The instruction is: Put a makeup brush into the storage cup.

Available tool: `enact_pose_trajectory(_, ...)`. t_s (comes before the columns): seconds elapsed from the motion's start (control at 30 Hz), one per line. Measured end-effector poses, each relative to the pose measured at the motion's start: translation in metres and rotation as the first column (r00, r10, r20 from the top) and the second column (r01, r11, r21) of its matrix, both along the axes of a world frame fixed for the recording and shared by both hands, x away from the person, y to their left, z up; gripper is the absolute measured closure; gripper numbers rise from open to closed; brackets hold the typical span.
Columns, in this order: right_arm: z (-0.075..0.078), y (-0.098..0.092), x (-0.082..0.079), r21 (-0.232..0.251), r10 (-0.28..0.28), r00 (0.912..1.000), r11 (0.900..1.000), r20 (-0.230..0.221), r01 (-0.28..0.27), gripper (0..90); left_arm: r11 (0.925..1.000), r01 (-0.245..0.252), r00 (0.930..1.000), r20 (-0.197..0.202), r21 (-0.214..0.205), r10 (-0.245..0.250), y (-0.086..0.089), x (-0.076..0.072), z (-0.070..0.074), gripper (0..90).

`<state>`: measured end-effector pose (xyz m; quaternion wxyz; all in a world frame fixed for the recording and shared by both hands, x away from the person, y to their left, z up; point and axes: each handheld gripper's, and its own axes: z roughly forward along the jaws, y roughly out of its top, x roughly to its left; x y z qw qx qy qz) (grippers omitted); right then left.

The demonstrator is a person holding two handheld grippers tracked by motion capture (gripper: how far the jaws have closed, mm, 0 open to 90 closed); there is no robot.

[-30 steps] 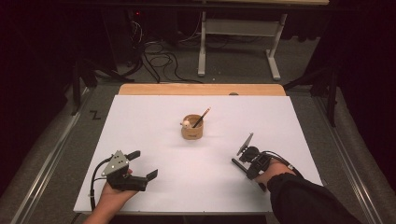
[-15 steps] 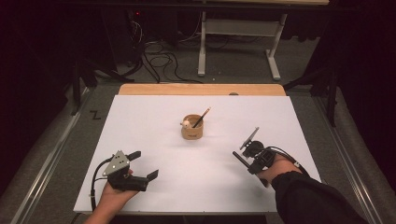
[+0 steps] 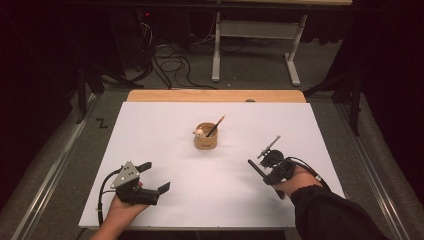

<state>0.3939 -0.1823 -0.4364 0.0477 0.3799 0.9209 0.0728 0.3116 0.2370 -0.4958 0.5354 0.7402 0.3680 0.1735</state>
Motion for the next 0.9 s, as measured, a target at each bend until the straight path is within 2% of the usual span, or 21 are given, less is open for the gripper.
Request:
enact_pose_trajectory(0.07, 0.0, 0.0, -0.001, 0.014, -0.003, 0.9999, 0.9999, 0.01, 0.003, 78.9, 1.0, 0.002, 1.0, -0.004, 0.003, -0.002, 0.0, 0.0, 0.0, 0.8)
enact_pose_trajectory(0.2, 0.001, 0.0, -0.005, 0.046, 0.004, 0.9978, 0.9989, 0.067, -0.007, 78.9, 1.0, 0.001, 1.0, -0.006, -0.001, -0.001, 0.0, 0.0, -0.001, 0.8)
enact_pose_trajectory(0.33, 0.005, 0.0, -0.01, 0.048, 0.024, 0.9905, 0.9984, 0.136, -0.031, 78.9, 1.0, 0.001, 1.0, -0.006, 0.0, -0.001, 0.0, 0.0, -0.001, 0.8)
enact_pose_trajectory(0.43, 0.007, 0.001, -0.015, 0.078, 0.017, 0.9851, 0.9965, 0.171, -0.031, 78.9, 1.0, 0.001, 1.0, -0.008, 0.002, -0.001, -0.001, 0.001, -0.002, 0.8)
enact_pose_trajectory(0.57, 0.008, 0.002, -0.02, 0.12, 0.025, 0.9799, 0.9916, 0.198, -0.049, 78.8, 1.0, 0.005, 0.9999, -0.01, 0.008, -0.005, -0.003, 0.0, -0.002, 0.8)
enact_pose_trajectory(0.67, 0.008, 0.002, -0.024, 0.153, 0.01, 0.9769, 0.9873, 0.214, -0.043, 78.8, 1.0, 0.003, 0.9999, -0.011, 0.007, -0.003, -0.003, 0.001, -0.002, 0.8)
enact_pose_trajectory(0.77, 0.005, 0.002, -0.026, 0.189, 0.015, 0.9672, 0.9798, 0.253, -0.065, 78.9, 1.0, 0.004, 0.9999, -0.014, 0.006, -0.004, -0.004, 0.001, -0.003, 0.8)
enact_pose_trajectory(0.8, 0.005, 0.003, -0.028, 0.178, 0.017, 0.965, 0.9818, 0.262, -0.066, 78.8, 1.0, 0.003, 0.9999, -0.014, 0.007, -0.003, -0.004, 0.001, -0.003, 0.8)
enact_pose_trajectory(0.9, 0.002, 0.006, -0.031, 0.192, 0.022, 0.9531, 0.9777, 0.302, -0.084, 78.8, 1.0, 0.002, 0.9999, -0.017, 0.009, -0.002, -0.004, 0.001, -0.003, 0.8)
